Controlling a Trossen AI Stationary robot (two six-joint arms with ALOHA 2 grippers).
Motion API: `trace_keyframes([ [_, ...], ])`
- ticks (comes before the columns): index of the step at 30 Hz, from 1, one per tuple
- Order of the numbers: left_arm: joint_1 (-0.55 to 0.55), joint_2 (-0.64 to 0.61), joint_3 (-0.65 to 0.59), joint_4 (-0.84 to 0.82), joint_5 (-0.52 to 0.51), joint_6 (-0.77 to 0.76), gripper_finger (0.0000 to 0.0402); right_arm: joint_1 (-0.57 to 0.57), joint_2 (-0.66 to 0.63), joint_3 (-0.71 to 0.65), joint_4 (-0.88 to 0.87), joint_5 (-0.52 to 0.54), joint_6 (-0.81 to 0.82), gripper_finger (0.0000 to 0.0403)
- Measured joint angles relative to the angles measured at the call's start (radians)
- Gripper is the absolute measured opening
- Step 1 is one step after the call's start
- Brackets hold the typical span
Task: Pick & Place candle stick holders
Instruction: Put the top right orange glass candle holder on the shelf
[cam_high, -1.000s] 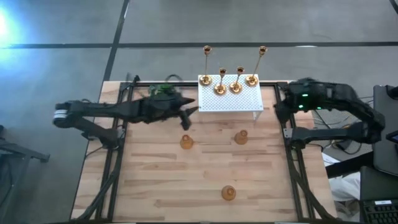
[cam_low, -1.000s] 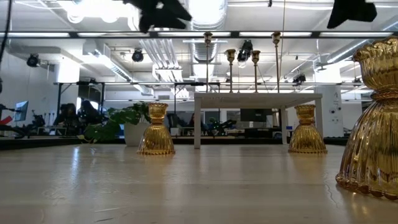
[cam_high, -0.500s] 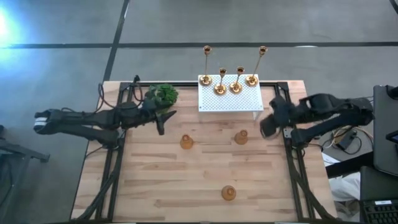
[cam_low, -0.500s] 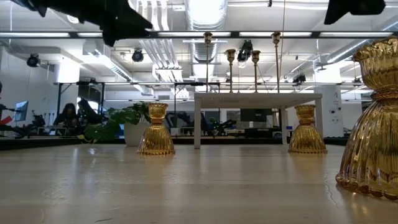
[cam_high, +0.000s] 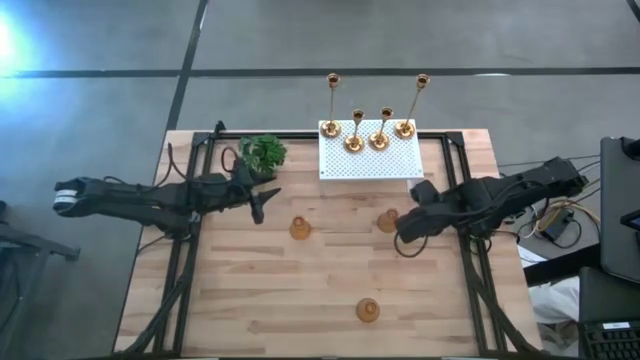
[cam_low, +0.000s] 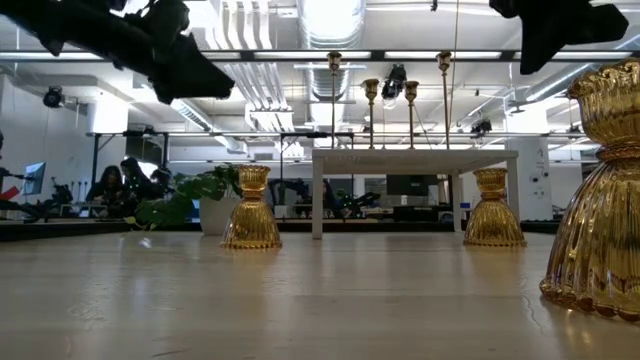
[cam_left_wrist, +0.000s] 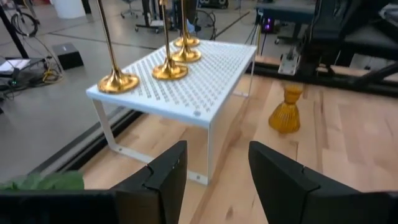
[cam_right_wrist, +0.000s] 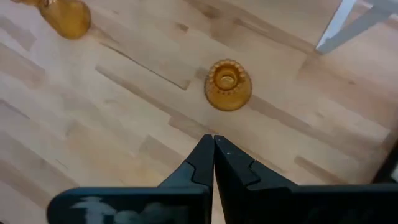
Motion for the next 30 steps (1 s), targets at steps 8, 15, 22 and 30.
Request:
trace_keyframes([
  [8,0.000,0.000,-0.071,-0.001,0.000,0.000,0.0177,-0.042,-0.021,-0.067,0.088,0.001,0.132,0.0009],
  [15,-0.002,0.000,-0.150,0.016,0.002,-0.008,0.0177,-0.088,-0.020,-0.139,0.151,-0.013,0.147,0.0058],
  [22,0.008,0.002,-0.325,0.424,0.506,0.243,0.0177,-0.134,-0.020,-0.214,0.225,-0.022,0.121,0.0129],
  [30,0.016,0.001,-0.457,0.563,0.534,0.141,0.0177,-0.183,-0.017,-0.275,0.304,-0.069,0.109,0.0160],
])
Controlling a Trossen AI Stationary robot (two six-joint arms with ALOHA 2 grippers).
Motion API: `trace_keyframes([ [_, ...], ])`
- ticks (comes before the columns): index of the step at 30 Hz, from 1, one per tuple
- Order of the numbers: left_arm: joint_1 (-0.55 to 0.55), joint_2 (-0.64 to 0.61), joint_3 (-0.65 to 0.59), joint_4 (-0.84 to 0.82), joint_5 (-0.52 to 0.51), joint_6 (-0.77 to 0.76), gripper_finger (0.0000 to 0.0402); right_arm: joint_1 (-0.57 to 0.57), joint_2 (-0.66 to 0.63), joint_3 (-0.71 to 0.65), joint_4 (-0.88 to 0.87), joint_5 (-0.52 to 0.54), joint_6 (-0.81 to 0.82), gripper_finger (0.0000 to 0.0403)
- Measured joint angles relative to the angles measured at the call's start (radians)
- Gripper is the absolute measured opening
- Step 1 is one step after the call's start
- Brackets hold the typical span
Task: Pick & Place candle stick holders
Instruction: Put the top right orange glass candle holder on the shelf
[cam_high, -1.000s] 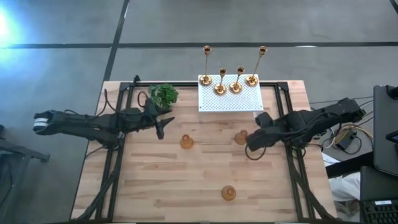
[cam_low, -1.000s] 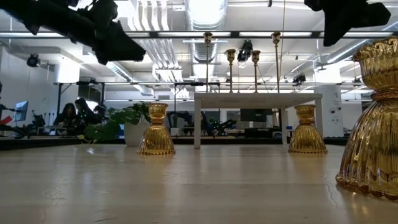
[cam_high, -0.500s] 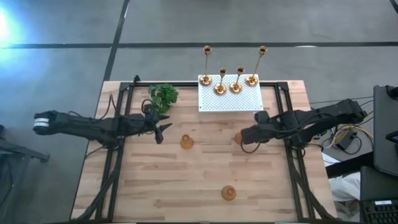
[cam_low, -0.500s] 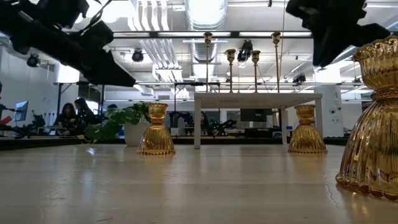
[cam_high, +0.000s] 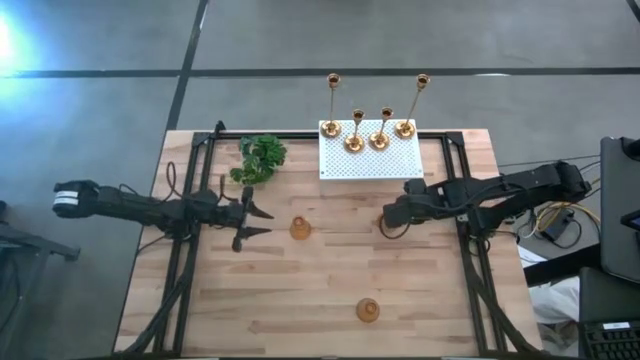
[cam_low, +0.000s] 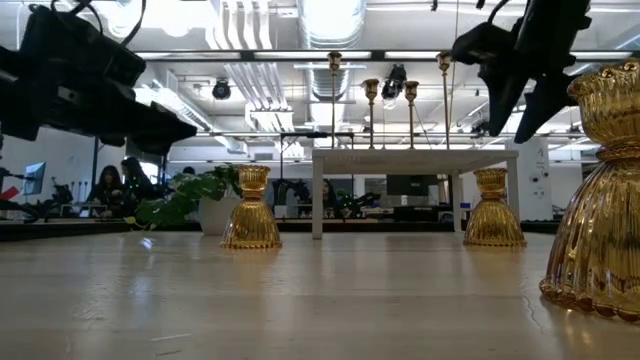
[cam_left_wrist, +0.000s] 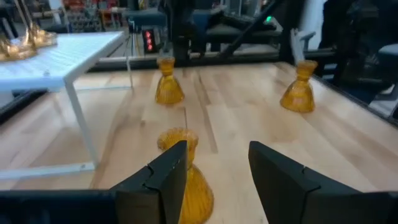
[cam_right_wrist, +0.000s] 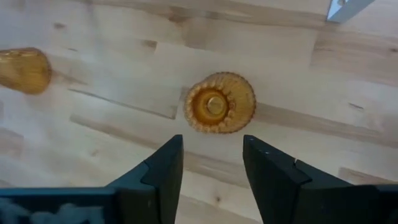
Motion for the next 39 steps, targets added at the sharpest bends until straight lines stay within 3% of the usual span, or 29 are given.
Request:
trace_keyframes([
  [7,0.004,0.013,-0.003,-0.004,-0.005,0.001,0.0177,-0.037,0.002,-0.026,0.007,-0.012,-0.026,0.0155],
  [15,0.005,0.016,-0.003,-0.070,-0.027,0.007,0.0177,-0.058,0.002,-0.099,0.141,-0.045,-0.042,0.0143],
  [39,0.005,0.025,-0.005,-0.096,-0.046,-0.007,0.0177,-0.142,0.002,-0.149,0.192,-0.065,-0.135,0.0130],
])
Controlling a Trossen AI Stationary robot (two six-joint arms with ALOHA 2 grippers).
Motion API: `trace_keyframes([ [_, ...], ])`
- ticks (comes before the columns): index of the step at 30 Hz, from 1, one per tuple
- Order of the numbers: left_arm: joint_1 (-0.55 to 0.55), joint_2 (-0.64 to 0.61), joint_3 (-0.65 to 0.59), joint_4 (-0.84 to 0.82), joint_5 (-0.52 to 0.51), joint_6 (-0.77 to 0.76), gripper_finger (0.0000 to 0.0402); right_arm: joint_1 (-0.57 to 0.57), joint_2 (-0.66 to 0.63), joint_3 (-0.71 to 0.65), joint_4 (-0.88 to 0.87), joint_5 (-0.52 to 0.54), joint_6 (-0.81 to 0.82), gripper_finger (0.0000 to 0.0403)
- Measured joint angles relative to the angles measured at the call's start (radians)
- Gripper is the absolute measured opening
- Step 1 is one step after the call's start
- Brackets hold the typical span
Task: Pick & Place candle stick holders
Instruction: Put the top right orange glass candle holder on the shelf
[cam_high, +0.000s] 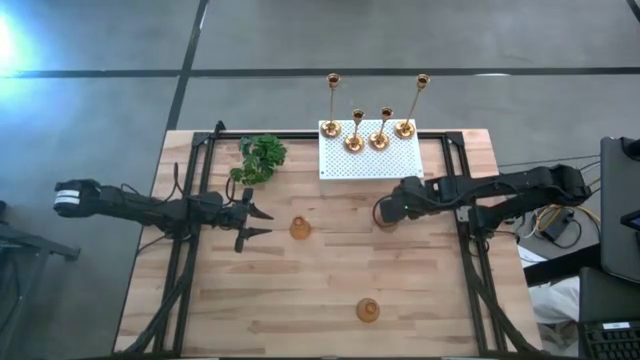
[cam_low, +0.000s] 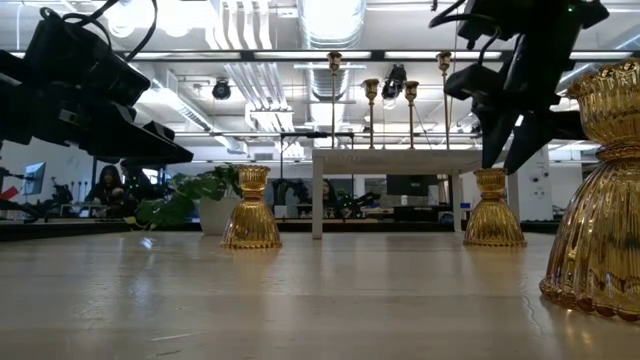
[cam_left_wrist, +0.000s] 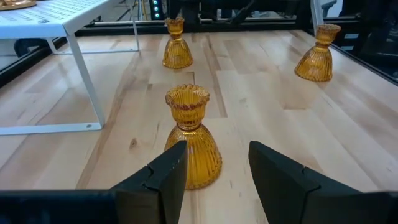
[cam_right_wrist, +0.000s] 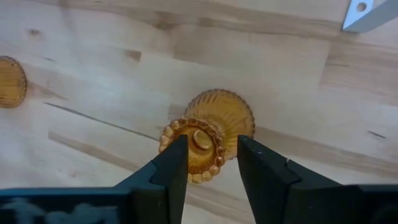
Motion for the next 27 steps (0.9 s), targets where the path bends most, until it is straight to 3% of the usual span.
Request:
trace_keyframes([
  [16,0.000,0.000,0.000,0.002,0.001,-0.003,0.0177,-0.009,0.080,-0.012,0.045,-0.049,-0.041,0.0118],
  [25,0.000,0.000,0.002,0.001,0.001,-0.003,0.0177,-0.009,0.088,-0.008,0.066,-0.067,-0.087,0.0029],
  [27,0.000,0.000,0.004,0.002,0.001,-0.003,0.0177,-0.009,0.069,-0.011,0.063,-0.065,-0.089,0.0027],
])
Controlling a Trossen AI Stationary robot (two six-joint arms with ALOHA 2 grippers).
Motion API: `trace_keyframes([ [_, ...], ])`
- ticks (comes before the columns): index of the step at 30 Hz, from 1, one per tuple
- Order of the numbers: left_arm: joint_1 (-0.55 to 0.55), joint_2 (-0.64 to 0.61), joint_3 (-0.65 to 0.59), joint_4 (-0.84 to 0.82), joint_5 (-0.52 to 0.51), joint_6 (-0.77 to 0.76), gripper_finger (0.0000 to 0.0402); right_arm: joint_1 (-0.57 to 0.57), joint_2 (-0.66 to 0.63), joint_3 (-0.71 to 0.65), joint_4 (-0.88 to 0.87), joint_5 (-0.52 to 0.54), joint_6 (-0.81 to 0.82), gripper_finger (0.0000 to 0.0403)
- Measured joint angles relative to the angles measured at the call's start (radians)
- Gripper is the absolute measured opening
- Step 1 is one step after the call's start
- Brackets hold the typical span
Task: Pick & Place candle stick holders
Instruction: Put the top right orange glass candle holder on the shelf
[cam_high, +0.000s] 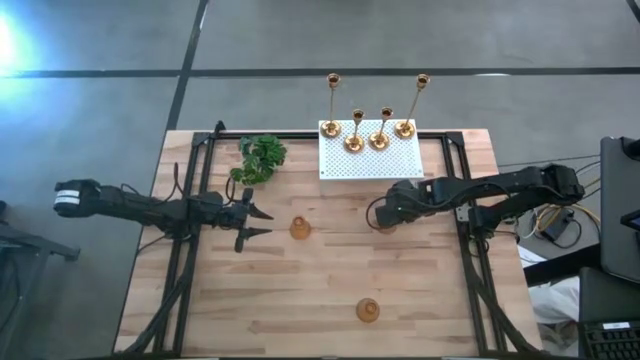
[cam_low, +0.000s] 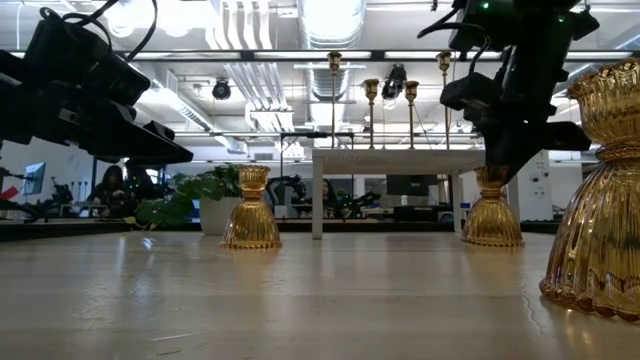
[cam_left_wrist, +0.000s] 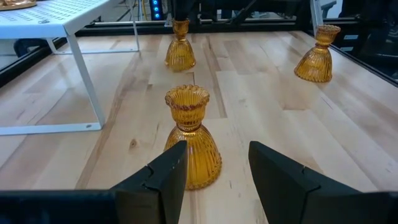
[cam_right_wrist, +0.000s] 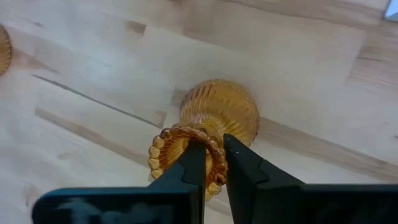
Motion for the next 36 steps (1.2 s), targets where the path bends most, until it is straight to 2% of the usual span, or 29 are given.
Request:
trace_keyframes([
  [10,0.000,0.000,0.000,0.000,0.000,0.000,0.0177,0.000,-0.100,0.087,-0.089,-0.039,-0.027,0.0027],
  [17,0.000,0.000,0.000,0.000,0.000,0.000,0.0177,-0.001,-0.119,0.280,-0.313,-0.053,-0.114,0.0026],
  [22,0.000,0.000,0.000,0.000,0.000,0.000,0.0177,-0.029,-0.116,0.443,-0.486,-0.006,-0.187,0.0025],
  [28,0.000,0.000,0.000,0.000,0.000,0.000,0.0177,-0.143,-0.118,0.555,-0.605,0.018,-0.313,0.0025],
  [36,0.000,0.000,0.000,0.000,0.000,0.000,0.0177,-0.389,-0.117,0.561,-0.607,-0.064,-0.549,0.0024],
])
